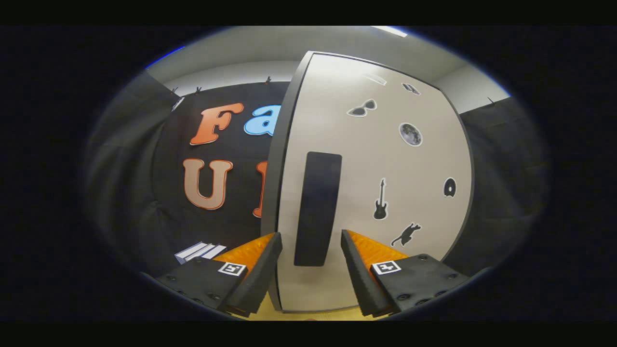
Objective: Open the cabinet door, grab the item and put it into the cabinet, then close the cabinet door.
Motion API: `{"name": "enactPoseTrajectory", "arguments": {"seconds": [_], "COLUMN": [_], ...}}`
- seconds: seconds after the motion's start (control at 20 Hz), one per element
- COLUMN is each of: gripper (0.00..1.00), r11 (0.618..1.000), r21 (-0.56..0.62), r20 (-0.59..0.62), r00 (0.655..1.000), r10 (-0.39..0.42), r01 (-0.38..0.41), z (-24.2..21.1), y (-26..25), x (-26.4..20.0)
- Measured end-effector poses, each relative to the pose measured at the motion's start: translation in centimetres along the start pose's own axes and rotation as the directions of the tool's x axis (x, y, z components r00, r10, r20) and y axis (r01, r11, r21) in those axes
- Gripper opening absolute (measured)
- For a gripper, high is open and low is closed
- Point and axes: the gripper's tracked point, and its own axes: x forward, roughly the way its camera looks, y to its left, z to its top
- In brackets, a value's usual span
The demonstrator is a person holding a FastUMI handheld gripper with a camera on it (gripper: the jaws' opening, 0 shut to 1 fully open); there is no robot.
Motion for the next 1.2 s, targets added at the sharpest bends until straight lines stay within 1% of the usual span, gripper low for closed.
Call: {"name": "enactPoseTrajectory", "arguments": {"seconds": [0.05,0.15,0.2,0.25,0.4,0.6,0.7,0.8,0.95,1.2], "gripper": [0.80,0.71,0.68,0.60,0.36,0.33,0.32,0.30,0.28,0.28], "r11": [1.000,1.000,0.996,0.995,0.997,0.997,0.997,0.997,0.994,0.978], "r21": [-0.007,-0.022,-0.051,-0.062,0.009,0.043,0.037,0.062,0.106,0.120], "r20": [0.000,0.007,0.009,-0.006,-0.013,0.000,0.005,0.002,-0.002,-0.019], "r00": [1.000,1.000,0.997,0.997,0.997,0.998,0.998,0.999,1.000,0.985], "r10": [0.017,-0.016,-0.074,-0.074,-0.079,-0.067,-0.061,-0.037,0.029,0.173], "r01": [-0.017,0.016,0.074,0.073,0.079,0.067,0.061,0.037,-0.029,-0.169], "z": [0.2,0.1,0.1,-0.1,-0.1,-0.1,-0.1,0.0,0.0,-0.3], "y": [0.5,0.3,-0.9,-0.9,-0.8,-1.0,-2.4,-3.5,-5.2,-7.7], "x": [-0.1,0.0,0.0,0.0,-0.4,-2.3,-5.9,-9.1,-12.6,-15.6]}}
